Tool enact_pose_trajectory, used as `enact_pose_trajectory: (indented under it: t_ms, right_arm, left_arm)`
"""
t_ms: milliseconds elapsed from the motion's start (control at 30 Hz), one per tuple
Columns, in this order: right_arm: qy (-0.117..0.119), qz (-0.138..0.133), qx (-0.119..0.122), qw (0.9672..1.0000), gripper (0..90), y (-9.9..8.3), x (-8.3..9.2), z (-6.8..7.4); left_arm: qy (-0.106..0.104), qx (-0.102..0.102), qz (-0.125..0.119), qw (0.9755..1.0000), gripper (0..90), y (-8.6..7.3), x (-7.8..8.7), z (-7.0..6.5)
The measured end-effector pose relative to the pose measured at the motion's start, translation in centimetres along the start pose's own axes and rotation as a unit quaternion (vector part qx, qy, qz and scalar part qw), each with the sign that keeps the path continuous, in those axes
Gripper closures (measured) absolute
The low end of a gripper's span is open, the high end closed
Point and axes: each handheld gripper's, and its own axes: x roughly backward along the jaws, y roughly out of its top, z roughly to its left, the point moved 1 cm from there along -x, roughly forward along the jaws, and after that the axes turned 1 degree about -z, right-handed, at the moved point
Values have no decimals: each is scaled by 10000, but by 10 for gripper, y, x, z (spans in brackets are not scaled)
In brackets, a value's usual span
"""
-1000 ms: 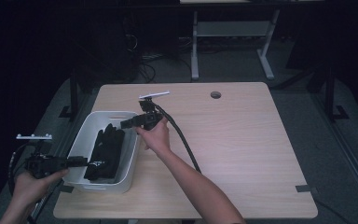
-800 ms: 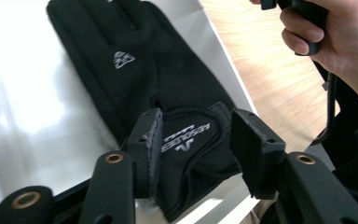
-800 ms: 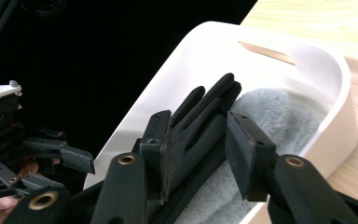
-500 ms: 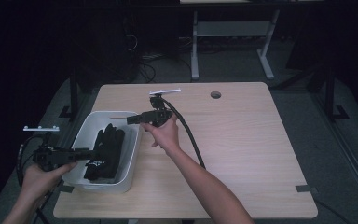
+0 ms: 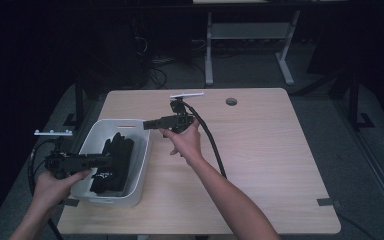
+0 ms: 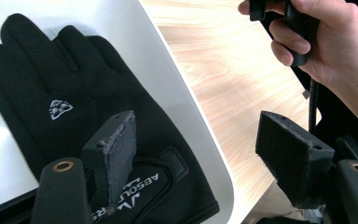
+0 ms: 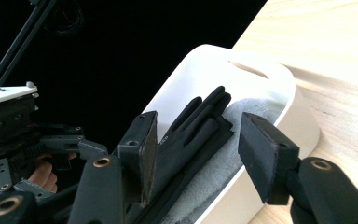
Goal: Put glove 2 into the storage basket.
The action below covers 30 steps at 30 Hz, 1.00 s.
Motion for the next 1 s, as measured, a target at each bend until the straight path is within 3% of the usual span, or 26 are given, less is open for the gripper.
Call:
enact_pose_trajectory:
  t_ms: [400, 1000]
  right_arm:
    - [-17, -101, -5, 9999, 436, 3, 21, -3]
    - [10, -285, -87, 9996, 403, 0, 47, -14]
  left_arm:
    - [-133, -111, 9, 9998, 247, 8, -9, -10]
    - [-153, -163, 100, 9997, 220, 15, -22, -22]
